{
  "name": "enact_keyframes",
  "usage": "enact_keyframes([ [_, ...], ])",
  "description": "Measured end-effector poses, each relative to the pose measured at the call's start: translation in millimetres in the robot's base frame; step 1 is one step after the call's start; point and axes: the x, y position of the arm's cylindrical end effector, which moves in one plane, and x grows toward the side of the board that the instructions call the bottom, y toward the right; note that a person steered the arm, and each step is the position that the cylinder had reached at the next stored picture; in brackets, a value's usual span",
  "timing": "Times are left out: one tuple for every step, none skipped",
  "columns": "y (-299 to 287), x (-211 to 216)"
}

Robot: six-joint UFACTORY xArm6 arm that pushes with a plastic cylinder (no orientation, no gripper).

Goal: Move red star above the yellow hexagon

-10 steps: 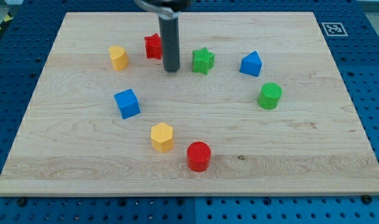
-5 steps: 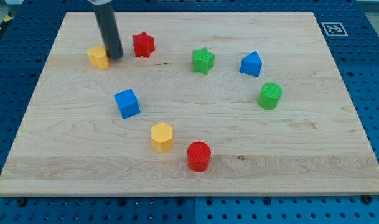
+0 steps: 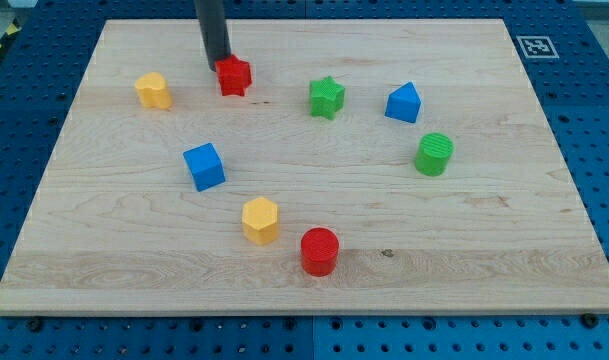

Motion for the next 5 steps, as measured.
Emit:
enact_keyframes([
  [32.7, 4.8],
  [36.7, 18.5],
  [36.7, 38.9],
  [35.9, 57.3],
  [26.0, 73.4],
])
